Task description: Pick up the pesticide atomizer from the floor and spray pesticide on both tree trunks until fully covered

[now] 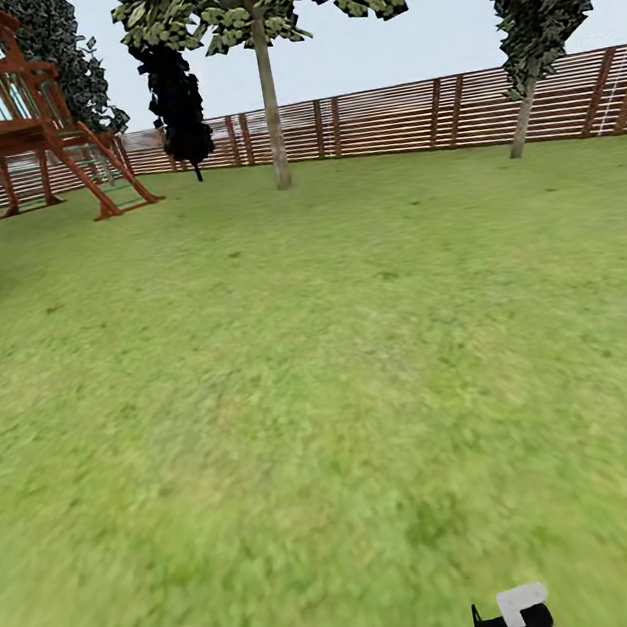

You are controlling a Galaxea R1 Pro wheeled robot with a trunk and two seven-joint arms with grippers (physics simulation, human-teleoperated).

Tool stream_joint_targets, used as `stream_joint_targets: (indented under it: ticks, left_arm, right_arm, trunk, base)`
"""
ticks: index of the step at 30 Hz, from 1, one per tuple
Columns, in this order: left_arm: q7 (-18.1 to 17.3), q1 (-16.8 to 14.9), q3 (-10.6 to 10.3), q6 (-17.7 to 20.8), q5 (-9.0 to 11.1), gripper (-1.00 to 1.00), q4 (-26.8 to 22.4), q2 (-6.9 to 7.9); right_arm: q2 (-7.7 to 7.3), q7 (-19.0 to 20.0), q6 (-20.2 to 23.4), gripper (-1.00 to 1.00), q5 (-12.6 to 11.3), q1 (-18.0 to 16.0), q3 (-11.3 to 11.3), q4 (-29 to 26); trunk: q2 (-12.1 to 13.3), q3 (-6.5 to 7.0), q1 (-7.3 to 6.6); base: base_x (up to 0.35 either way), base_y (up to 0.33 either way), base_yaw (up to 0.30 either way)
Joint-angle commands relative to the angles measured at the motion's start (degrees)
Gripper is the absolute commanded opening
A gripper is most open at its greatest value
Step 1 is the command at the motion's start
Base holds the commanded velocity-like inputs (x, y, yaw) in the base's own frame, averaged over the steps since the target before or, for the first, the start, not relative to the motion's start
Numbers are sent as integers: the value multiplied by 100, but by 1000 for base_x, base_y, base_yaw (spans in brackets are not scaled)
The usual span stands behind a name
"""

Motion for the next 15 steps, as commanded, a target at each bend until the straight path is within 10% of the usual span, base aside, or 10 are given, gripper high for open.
stream_joint_targets:
  ticks: [1,15]
  left_arm:
    - [-2,-1,-17,-18,42,-100,5,1]
    - [-2,-2,-17,-18,42,-100,5,1]
  right_arm:
    - [1,-60,5,100,60,-4,17,6]
    - [-17,-60,3,100,78,-4,13,6]
  trunk:
    - [-2,-5,3]
    - [-2,-5,3]
  base:
    - [339,0,0]
    - [339,0,0]
